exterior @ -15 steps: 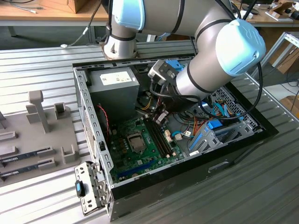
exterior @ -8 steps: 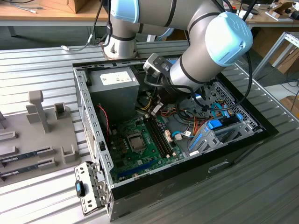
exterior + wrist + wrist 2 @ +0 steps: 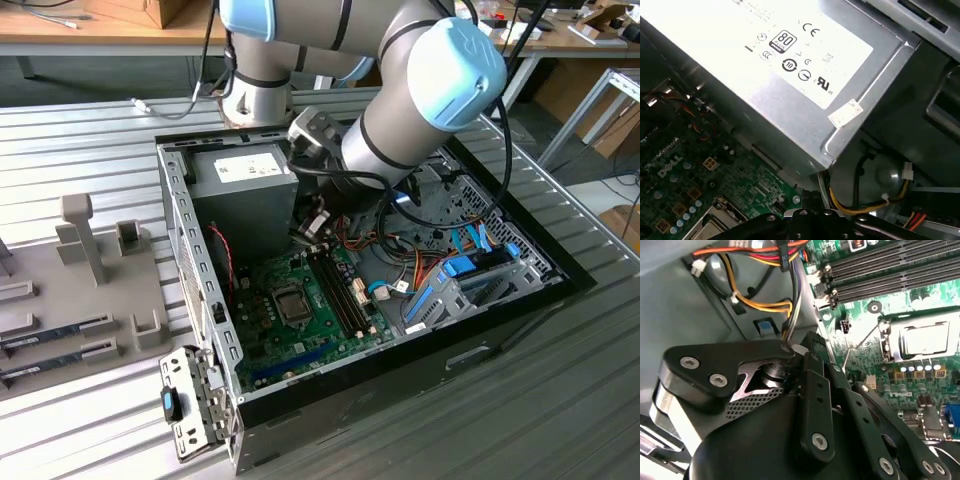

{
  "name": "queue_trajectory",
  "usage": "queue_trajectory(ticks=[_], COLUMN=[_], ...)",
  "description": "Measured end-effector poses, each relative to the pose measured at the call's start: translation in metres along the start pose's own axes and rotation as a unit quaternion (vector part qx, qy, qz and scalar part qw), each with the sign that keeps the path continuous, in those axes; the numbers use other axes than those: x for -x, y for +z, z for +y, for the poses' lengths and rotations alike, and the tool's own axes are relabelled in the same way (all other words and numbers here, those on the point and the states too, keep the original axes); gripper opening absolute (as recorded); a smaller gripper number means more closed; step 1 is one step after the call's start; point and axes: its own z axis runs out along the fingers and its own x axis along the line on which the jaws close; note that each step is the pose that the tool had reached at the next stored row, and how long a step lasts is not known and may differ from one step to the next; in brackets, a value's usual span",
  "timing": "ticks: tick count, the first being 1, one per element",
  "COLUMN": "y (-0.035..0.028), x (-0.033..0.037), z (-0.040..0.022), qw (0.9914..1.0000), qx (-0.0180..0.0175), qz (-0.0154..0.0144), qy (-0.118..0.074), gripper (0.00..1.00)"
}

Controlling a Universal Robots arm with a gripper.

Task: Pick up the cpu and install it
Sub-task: 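Close the cpu cover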

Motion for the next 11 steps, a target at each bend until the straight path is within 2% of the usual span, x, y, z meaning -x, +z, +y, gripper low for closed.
queue_trajectory(ticks=[1,2,5,6,8,11], y=[0.0004,0.0006,0.0006,0.0006,0.0013,0.0017], x=[-0.0007,-0.0009,-0.0011,-0.0011,-0.0008,-0.0006], z=[0.0003,0.0004,0.0006,0.0007,0.0024,0.0035], qw=[0.99999,0.99995,0.99936,0.99890,0.99858,0.99827], qx=[-0.0028,-0.0078,-0.0279,-0.0366,-0.0411,-0.0438], qz=[0.0022,0.0062,0.0221,0.0289,0.0340,0.0388], qy=[0.000,0.001,0.004,0.005,0.001,-0.006], gripper=[0.11,0.11,0.11,0.11,0.11,0.11])
